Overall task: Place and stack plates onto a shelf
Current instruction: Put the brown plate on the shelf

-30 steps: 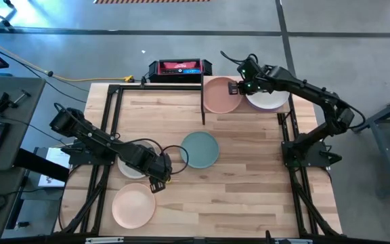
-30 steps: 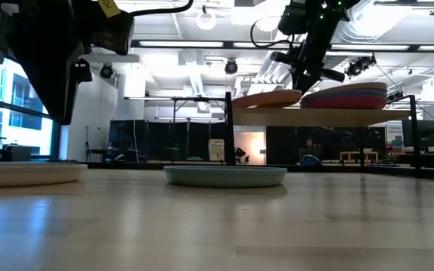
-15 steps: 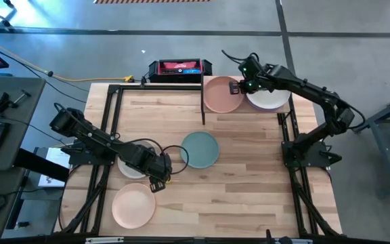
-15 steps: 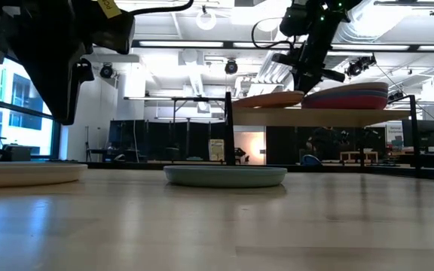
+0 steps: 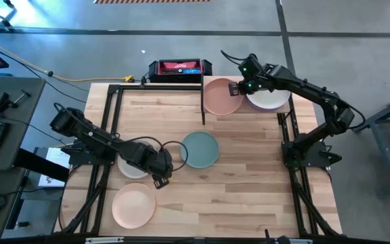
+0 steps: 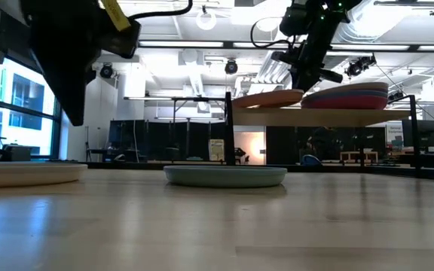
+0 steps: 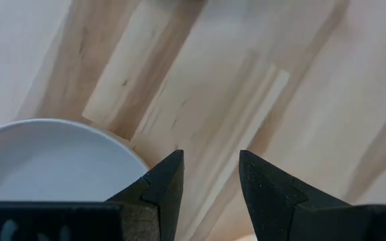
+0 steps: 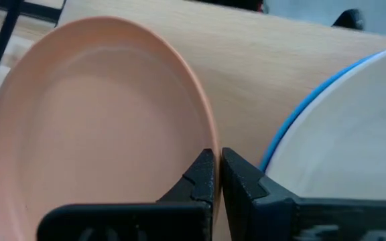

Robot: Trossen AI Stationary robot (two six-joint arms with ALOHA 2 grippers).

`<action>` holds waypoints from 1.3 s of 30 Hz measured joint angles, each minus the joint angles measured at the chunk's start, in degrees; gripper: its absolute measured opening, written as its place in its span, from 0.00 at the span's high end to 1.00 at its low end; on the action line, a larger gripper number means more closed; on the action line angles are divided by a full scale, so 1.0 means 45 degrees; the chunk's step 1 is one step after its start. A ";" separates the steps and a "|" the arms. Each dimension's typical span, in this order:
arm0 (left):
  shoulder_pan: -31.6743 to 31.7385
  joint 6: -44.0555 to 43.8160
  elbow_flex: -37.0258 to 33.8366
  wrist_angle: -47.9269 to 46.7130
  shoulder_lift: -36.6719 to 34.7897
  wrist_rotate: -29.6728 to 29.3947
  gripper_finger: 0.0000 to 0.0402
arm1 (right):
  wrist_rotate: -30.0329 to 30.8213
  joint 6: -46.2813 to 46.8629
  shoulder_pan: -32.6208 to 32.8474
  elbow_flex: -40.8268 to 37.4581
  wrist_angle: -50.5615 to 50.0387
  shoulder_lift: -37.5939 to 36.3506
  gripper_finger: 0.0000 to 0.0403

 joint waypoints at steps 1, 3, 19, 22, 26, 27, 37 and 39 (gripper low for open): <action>0.0058 -0.0160 0.0000 0.0002 0.0000 -0.0018 0.67 | -0.0225 -0.0001 0.0000 0.0000 0.0003 0.0000 1.00; 0.0190 -0.0500 0.0000 0.0004 0.0000 -0.0019 0.67 | -0.0431 0.0000 0.0000 0.0000 0.0010 0.0000 0.99; 0.1276 -0.0623 0.0000 -0.0152 0.0000 0.0078 0.67 | -0.0645 -0.0201 -0.0092 0.0000 0.0582 -0.0051 0.82; 0.1456 -0.0473 0.0000 -0.0271 0.0000 0.0108 0.67 | -0.1896 -0.0116 0.0018 0.0015 0.0967 -0.0097 0.82; 0.1628 -0.0346 0.0000 -0.0425 0.0000 0.0203 0.67 | -0.4246 0.0126 0.0510 0.0015 0.0601 -0.0097 0.82; 0.1654 -0.0263 0.0000 -0.0423 0.0000 0.0301 0.67 | -0.4838 0.0113 0.0716 0.0015 0.0464 -0.0097 0.82; 0.1712 -0.0239 0.0000 -0.0412 0.0000 0.0435 0.67 | -0.6462 0.0005 0.3456 0.0015 0.0291 -0.0155 0.82; 0.1712 -0.0239 -0.0002 -0.0370 0.0000 0.0435 0.67 | -0.6134 -0.0002 0.3926 0.0015 0.0287 -0.0157 0.82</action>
